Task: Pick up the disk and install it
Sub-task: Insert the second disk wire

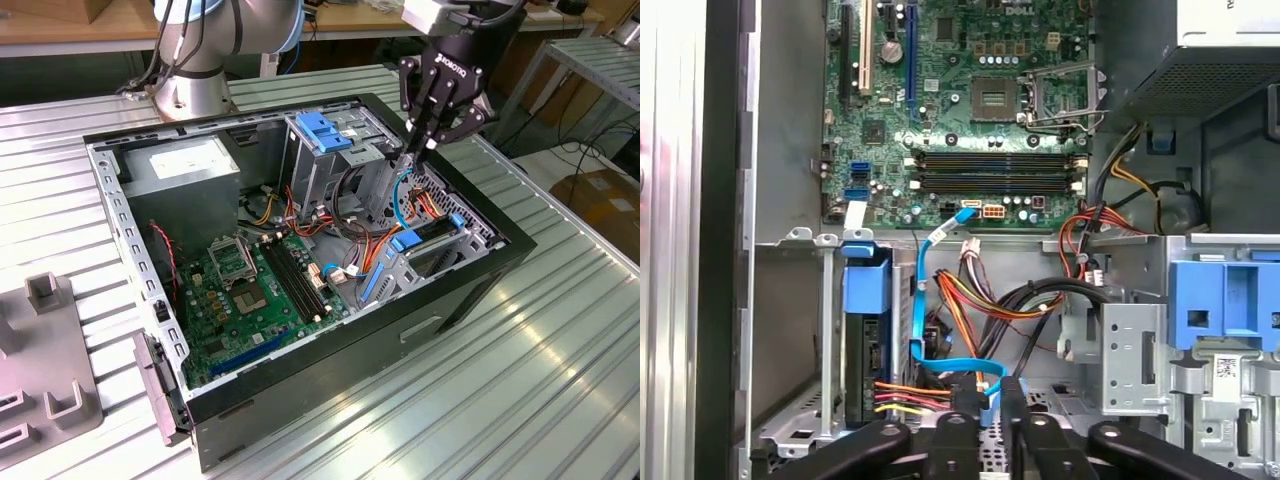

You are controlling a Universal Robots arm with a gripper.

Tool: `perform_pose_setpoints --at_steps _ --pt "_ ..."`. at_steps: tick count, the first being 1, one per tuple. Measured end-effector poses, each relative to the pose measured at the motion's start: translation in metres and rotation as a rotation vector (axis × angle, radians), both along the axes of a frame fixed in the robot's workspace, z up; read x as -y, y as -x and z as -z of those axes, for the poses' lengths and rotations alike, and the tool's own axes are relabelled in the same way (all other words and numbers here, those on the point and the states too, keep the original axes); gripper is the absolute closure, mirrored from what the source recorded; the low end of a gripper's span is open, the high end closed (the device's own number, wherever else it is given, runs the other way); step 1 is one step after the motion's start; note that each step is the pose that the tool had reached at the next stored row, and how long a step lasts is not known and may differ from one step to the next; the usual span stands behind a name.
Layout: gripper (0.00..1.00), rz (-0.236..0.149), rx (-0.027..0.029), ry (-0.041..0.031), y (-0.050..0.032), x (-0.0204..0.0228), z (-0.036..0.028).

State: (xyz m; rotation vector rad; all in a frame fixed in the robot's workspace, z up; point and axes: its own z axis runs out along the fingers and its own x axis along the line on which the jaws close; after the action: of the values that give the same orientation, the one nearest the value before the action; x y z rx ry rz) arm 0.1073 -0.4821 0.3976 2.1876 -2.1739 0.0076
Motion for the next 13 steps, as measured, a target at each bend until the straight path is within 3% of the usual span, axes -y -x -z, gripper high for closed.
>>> perform_pose_setpoints --at_steps 3,5,6,8,10,13 --pt "0.64 0.0 0.0 0.0018 0.0 -0.0042 0.0016" --pt "0.64 0.0 0.0 0.0048 0.0 -0.0074 0.0034" --pt "0.64 0.0 0.0 0.0098 0.0 -0.0084 0.0043" --pt "0.64 0.0 0.0 0.051 0.0 -0.0105 0.0071" --pt "0.64 0.0 0.0 0.0653 0.0 -0.0125 0.0093" --pt "0.64 0.0 0.0 0.0767 0.0 -0.0168 0.0136"
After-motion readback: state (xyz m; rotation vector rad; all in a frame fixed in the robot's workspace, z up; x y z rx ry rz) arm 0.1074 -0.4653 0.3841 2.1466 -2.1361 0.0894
